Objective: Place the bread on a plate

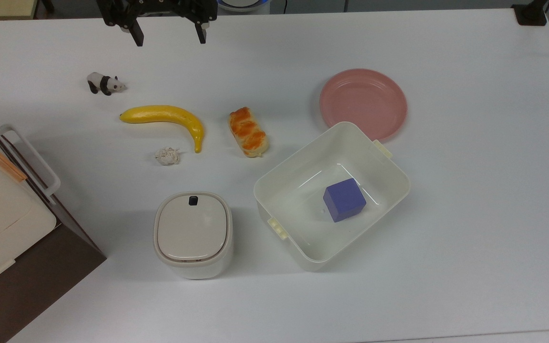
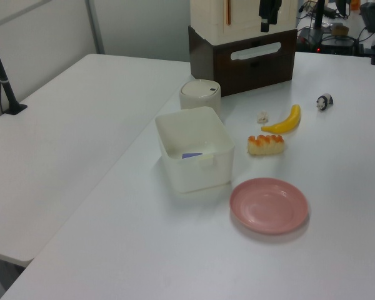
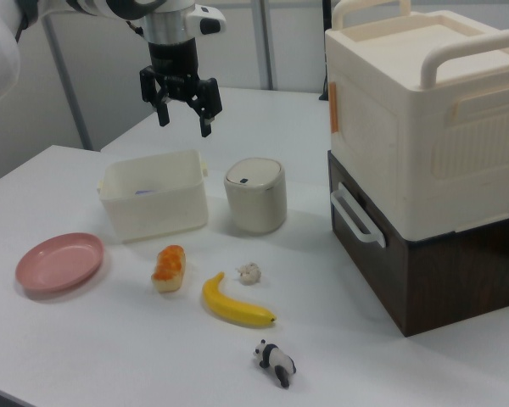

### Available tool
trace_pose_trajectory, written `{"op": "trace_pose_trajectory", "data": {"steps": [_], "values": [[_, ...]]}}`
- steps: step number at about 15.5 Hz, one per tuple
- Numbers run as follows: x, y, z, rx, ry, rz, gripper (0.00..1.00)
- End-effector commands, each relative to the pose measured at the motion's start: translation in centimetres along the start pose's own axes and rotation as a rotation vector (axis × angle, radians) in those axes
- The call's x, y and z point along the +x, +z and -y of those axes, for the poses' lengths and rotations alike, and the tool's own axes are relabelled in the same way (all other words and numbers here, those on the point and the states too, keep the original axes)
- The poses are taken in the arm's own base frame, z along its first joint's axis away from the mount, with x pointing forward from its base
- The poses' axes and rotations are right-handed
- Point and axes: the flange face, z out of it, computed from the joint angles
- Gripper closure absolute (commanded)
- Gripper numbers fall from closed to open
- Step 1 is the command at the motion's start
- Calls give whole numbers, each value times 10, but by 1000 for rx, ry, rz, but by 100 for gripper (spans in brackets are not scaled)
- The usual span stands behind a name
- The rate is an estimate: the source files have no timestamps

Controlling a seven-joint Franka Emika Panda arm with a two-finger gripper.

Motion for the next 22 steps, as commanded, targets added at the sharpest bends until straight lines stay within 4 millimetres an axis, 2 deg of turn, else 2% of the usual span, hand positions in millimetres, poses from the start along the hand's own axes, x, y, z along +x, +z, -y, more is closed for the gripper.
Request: {"op": "trace_pose_trajectory", "data": {"steps": [1,12,15,17,19,22], "values": [[-10,0,4,-6,-16,26,0],[-10,3,7,-7,-23,34,0],[-9,8,16,-29,-44,46,0],[-9,27,38,-75,-87,89,0],[-9,52,74,-156,-156,142,0],[-12,78,99,-206,-210,192,0]]}}
